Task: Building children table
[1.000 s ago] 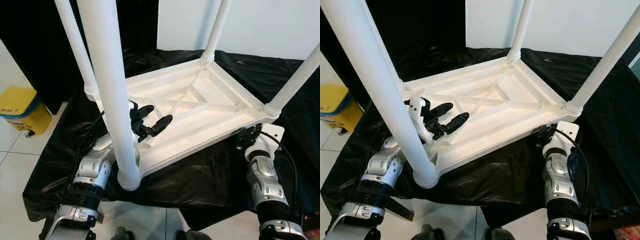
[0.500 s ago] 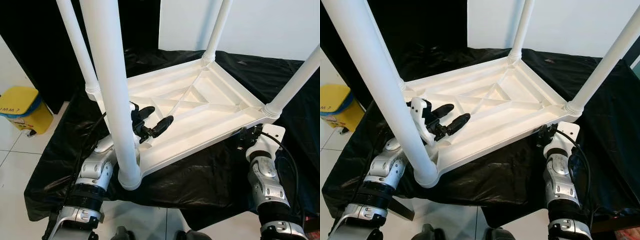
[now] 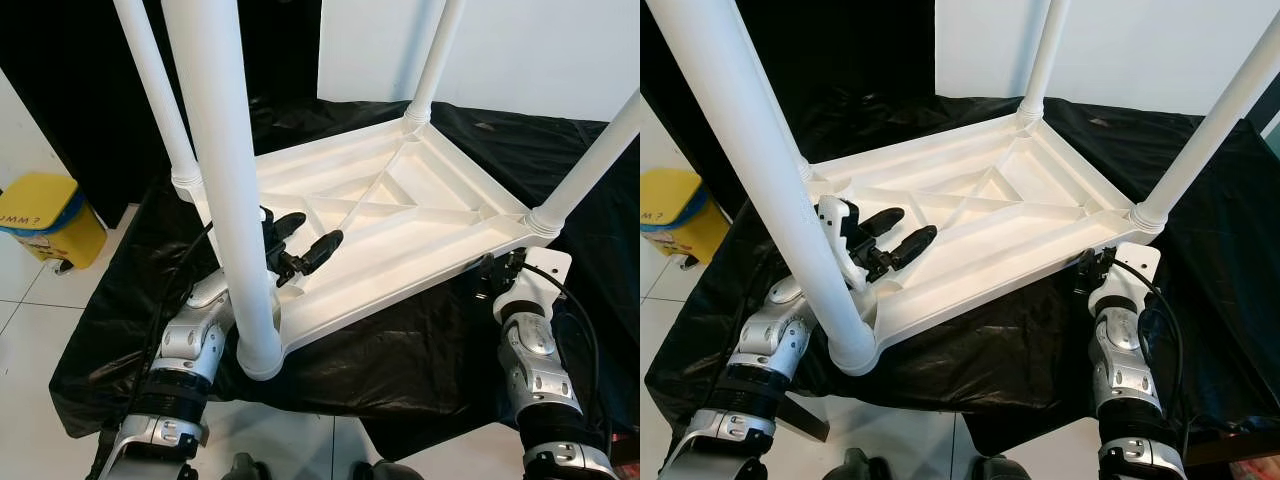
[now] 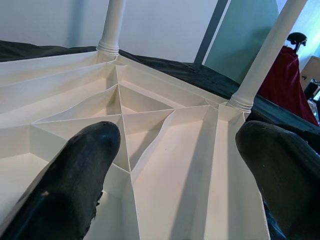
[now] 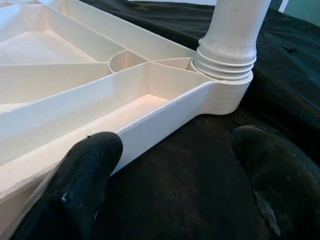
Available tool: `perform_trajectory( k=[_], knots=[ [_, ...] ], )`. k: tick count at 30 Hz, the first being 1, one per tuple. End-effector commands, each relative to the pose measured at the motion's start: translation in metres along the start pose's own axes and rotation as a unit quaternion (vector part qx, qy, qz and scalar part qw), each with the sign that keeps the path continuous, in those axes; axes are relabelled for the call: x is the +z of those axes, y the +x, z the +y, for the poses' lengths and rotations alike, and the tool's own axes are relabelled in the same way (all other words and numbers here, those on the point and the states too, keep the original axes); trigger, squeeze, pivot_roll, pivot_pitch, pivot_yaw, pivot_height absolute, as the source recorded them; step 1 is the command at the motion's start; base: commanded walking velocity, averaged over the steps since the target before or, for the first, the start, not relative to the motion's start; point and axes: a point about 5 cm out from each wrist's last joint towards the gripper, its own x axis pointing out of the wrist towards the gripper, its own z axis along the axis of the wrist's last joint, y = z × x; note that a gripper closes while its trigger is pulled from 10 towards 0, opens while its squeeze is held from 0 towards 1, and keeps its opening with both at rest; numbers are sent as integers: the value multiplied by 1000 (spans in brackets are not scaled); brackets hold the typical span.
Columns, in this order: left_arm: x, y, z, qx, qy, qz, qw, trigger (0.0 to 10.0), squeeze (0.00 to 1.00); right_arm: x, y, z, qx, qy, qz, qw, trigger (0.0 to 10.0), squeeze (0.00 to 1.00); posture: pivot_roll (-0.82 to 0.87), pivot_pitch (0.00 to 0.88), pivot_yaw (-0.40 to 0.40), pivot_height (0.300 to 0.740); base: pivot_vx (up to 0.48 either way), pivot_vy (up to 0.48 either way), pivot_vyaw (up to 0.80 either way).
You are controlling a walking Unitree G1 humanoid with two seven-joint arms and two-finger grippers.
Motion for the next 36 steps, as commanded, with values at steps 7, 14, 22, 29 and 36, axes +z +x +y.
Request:
perform_trajectory(
  k=[7,14,22,29,36],
  knots=[
    [-3,1,-2,-12,-2,2,1000,10000,0,5,-2,2,13,-4,-18,1000,10000,0,-58,60,-62,740,0,0,0],
    [-6,4,-4,-26,-6,8,1000,10000,0,4,-7,4,22,-7,-21,1000,10000,0,-77,58,-37,740,0,0,0],
    [-6,4,-2,-29,-5,11,1000,10000,0,2,-7,7,30,-5,-18,999,10000,0,-89,42,-31,740,0,0,0],
    [-8,3,-2,-29,-6,15,999,10000,0,0,-10,12,47,-7,-12,999,10000,0,-105,44,-26,740,0,0,0],
    [-8,7,-4,-35,-8,13,999,10000,0,1,-8,15,55,-7,-12,998,10000,0,-135,48,-16,740,0,0,0]
  ],
)
